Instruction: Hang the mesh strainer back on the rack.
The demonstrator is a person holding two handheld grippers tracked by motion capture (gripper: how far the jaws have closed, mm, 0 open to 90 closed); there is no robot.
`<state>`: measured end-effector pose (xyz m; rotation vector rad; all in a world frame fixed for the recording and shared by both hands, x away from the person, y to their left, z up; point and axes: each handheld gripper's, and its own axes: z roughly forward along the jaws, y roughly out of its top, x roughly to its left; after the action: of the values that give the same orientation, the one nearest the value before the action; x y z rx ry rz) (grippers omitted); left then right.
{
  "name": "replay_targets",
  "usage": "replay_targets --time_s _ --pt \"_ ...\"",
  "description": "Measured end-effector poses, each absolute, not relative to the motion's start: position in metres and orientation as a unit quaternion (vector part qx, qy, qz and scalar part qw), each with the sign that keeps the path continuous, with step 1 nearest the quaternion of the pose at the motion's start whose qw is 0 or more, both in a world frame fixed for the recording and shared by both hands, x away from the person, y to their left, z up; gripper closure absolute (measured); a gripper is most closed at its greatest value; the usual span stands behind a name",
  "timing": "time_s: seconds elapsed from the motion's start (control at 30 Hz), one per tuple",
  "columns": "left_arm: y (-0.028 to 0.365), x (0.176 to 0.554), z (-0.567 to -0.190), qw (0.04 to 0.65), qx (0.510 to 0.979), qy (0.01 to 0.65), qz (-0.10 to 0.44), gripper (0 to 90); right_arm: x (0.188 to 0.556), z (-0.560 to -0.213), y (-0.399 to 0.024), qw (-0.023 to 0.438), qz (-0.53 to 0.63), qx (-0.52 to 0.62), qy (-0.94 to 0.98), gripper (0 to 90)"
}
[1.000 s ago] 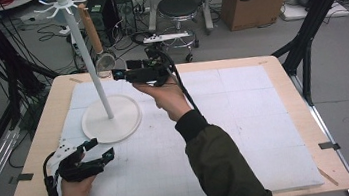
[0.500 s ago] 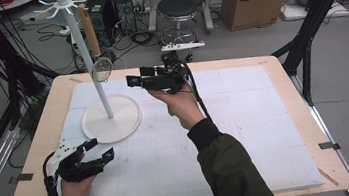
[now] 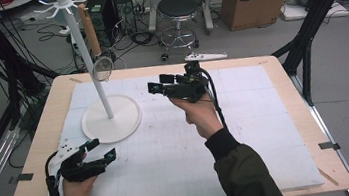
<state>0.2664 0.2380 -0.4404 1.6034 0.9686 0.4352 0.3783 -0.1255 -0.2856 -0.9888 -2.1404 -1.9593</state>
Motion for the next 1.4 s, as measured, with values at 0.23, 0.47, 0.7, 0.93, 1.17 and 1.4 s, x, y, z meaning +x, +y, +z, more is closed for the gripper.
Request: replay_targets --time_s 0.23,0.47,0.7,0.93,1.17,1.4 --pt "0.238 0.268 -0.441 0.57 0.685 0.413 0.187 19.3 0.37 -0.296 -0.137 0.036 -0.638 -0.325 -0.697 22.3" --pt "0.238 0.268 -0.442 0.567 0.687 0.415 0.184 19.2 0.36 -0.305 -0.152 0.028 -0.637 -0.333 -0.695 22.2" --pt "0.237 0.268 -0.441 0.571 0.685 0.413 0.183 19.2 0.349 -0.32 -0.169 0.021 -0.63 -0.343 -0.696 22.1" --pt "0.235 0.269 -0.44 0.58 0.681 0.41 0.176 19.2 0.341 -0.336 -0.186 0.0 -0.617 -0.354 -0.703 21.5" --pt "0.229 0.272 -0.439 0.588 0.679 0.408 0.164 19.0 0.332 -0.348 -0.198 -0.022 -0.601 -0.36 -0.713 20.3" --pt "0.221 0.273 -0.437 0.596 0.679 0.4 0.152 19.2 0.327 -0.359 -0.217 -0.027 -0.597 -0.378 -0.707 19.1"
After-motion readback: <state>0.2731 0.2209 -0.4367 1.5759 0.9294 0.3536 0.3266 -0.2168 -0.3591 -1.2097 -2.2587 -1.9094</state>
